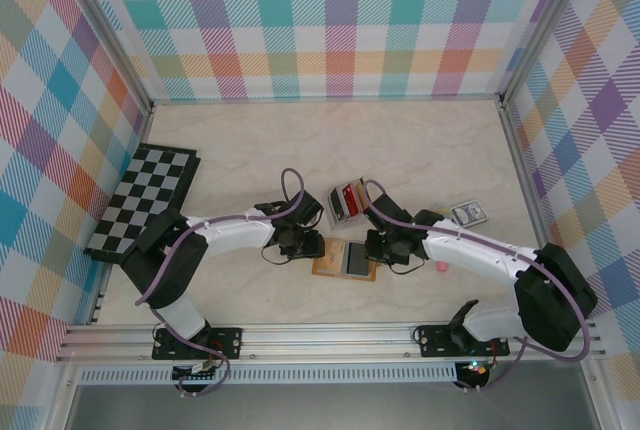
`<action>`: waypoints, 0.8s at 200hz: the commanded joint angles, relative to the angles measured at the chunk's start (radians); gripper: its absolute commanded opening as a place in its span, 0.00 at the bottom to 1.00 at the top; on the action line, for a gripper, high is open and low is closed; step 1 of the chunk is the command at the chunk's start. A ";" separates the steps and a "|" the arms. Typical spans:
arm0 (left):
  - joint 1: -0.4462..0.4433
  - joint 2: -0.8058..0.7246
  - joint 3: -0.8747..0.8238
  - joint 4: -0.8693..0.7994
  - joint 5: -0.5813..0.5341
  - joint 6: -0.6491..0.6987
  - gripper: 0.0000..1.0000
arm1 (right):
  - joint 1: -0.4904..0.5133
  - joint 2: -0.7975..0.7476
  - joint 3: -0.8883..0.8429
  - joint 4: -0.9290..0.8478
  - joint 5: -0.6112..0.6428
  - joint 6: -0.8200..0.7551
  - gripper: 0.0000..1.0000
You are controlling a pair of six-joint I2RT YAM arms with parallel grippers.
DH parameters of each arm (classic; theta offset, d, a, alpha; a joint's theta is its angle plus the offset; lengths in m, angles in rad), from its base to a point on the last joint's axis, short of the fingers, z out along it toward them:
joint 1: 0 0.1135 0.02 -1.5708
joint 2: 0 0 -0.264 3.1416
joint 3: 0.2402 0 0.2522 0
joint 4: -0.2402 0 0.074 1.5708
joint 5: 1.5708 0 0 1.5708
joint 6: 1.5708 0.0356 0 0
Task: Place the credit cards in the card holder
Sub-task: Flip over the card slot in the card holder.
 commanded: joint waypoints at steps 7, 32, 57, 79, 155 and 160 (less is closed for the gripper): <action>-0.054 0.069 0.007 0.114 0.080 0.007 0.35 | -0.004 0.032 0.009 -0.029 0.021 0.024 0.11; -0.053 0.069 0.004 0.111 0.077 0.006 0.35 | -0.004 0.024 0.000 -0.040 0.038 0.027 0.10; -0.054 0.072 0.003 0.112 0.078 0.005 0.34 | -0.004 0.000 0.001 -0.035 0.030 0.024 0.08; -0.054 0.069 -0.002 0.118 0.078 0.001 0.33 | -0.004 -0.021 -0.005 -0.024 0.031 0.019 0.08; -0.054 0.076 0.001 0.117 0.080 0.000 0.33 | -0.004 -0.006 0.001 -0.037 0.037 0.010 0.07; -0.054 0.078 0.002 0.118 0.080 -0.002 0.33 | -0.004 -0.008 0.001 -0.036 0.037 0.009 0.07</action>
